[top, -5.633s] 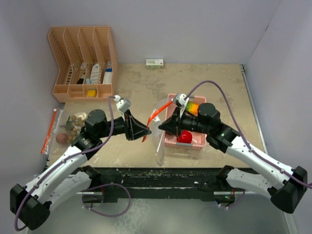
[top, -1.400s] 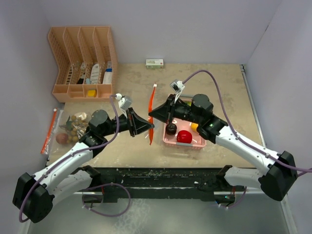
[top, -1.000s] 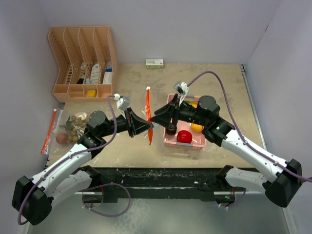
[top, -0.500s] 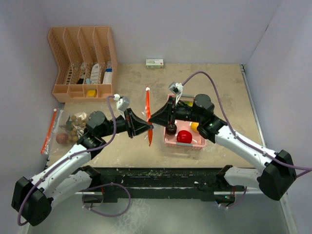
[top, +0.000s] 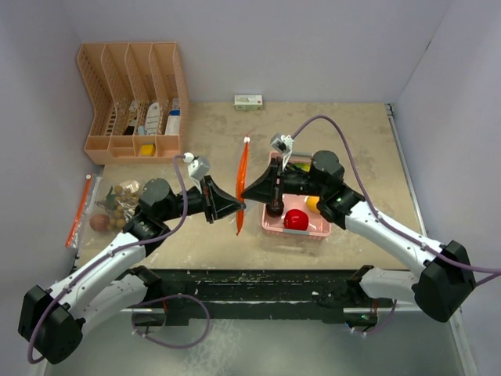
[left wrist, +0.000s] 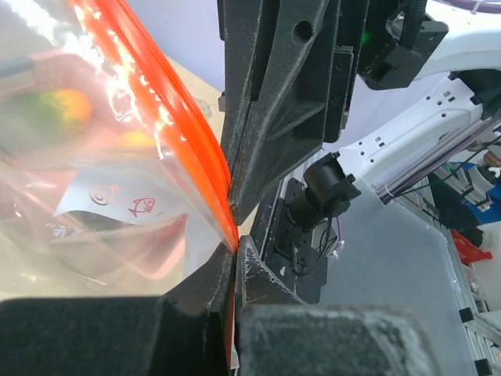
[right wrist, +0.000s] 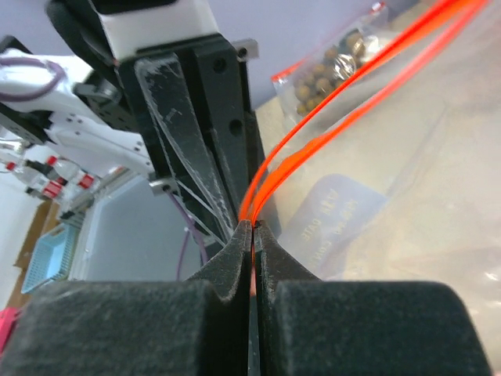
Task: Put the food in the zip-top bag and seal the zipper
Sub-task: Open the zipper of the food storage bag.
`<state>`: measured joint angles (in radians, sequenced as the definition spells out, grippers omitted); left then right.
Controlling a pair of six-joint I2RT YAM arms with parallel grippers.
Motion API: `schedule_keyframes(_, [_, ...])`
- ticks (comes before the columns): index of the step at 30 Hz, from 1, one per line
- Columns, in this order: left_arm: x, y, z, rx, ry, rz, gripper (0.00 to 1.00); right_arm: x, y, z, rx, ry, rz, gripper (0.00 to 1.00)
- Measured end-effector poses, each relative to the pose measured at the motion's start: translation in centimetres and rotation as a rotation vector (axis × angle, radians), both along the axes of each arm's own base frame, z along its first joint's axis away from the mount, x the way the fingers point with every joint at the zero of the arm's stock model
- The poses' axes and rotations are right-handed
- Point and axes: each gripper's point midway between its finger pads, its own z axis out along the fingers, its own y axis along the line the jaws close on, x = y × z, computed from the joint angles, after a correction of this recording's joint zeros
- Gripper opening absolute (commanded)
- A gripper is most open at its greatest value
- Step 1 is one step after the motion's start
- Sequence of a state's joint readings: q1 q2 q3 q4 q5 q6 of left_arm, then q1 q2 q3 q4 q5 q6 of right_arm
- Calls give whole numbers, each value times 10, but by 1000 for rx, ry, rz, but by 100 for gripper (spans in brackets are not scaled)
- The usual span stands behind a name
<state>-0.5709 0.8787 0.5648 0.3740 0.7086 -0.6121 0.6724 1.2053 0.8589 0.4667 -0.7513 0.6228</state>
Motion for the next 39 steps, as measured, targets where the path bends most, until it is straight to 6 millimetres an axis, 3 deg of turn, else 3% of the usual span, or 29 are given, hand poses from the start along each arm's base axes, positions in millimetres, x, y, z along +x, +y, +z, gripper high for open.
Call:
schedule_keyframes(8, [-1,7,-8,44,3,30,0,4,-16,-21,-142,-11,-63,0])
schedule_keyframes(18, [7,10,-4,52,-6,86,0,24,-40,-41,-306,-9,-226,0])
schedule_keyframes(24, [36,22,-17,127,59,260,0,26,-54,-43,-367,6,-294,0])
schedule_keyframes(30, [84,57,-32,288,150,587,0,45,-79,-31,-429,11,-479,0])
schedule_keyframes(35, [101,80,-33,378,148,737,0,52,-102,-32,-474,58,-622,0])
schedule_keyframes(39, [114,103,-36,480,134,860,0,59,-124,-45,-551,102,-743,0])
